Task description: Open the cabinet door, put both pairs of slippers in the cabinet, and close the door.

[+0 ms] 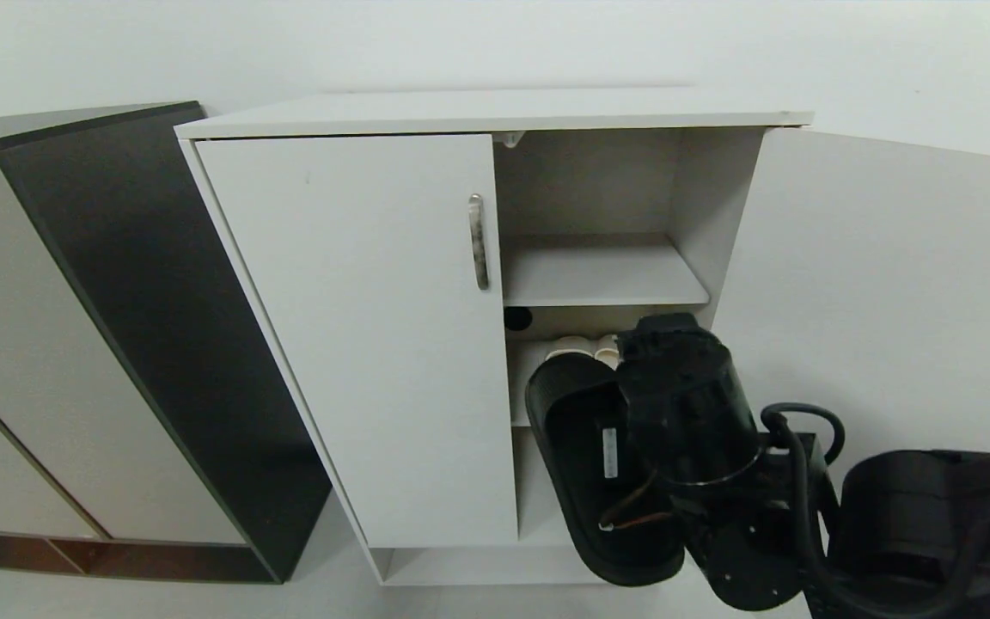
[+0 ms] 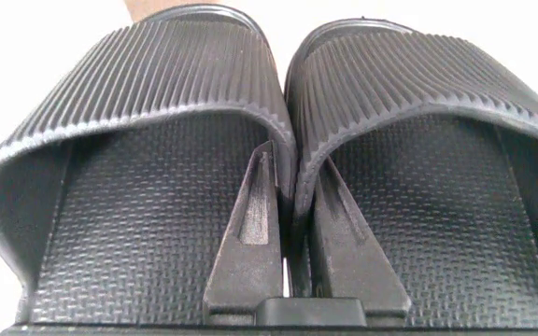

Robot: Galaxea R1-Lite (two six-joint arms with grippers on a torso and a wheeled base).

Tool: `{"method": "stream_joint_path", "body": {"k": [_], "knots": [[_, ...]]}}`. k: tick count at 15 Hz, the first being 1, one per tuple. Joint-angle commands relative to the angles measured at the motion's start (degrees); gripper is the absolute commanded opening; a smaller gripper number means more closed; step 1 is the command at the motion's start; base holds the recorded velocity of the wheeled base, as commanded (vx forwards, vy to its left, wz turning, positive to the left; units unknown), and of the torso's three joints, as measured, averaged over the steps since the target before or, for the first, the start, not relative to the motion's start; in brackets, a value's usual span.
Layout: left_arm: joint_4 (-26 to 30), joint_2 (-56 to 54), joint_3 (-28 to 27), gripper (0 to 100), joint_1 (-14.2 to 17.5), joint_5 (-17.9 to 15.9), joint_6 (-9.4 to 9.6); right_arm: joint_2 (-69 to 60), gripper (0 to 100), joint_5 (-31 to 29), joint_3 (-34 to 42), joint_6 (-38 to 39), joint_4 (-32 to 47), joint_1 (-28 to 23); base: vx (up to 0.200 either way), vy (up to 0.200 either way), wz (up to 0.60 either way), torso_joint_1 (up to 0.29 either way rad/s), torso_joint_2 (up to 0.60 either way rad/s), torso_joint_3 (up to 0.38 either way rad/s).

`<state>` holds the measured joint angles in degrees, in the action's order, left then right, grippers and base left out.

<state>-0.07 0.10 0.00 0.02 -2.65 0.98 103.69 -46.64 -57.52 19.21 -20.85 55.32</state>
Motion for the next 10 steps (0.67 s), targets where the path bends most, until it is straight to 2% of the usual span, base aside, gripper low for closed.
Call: {"method": "stream_joint_path", "body": {"k": [1, 3, 6, 10], "knots": [[0.0, 0.0, 0.0, 0, 0.1, 0.0, -0.01, 0.5, 0, -1.8, -11.8, 2.0, 8.3, -0.5, 0.000, 0.000, 0.00, 0.000, 0.00, 0.000], [0.0, 0.0, 0.0, 0, 0.0, 0.0, -0.01, 1.7, 0, -2.0, -15.2, 1.6, 9.5, -1.9, 0.000, 0.000, 0.00, 0.000, 0.00, 0.000], [0.0, 0.0, 0.0, 0, 0.1, 0.0, -0.01, 2.9, 0, -2.0, -15.5, 0.7, 9.2, -4.2, 0.000, 0.000, 0.00, 0.000, 0.00, 0.000], [0.0, 0.0, 0.0, 0, 0.0, 0.0, -0.01, 3.2, 0, -2.1, -15.5, 0.7, 9.3, -4.8, 0.000, 0.000, 0.00, 0.000, 0.00, 0.000]]}}
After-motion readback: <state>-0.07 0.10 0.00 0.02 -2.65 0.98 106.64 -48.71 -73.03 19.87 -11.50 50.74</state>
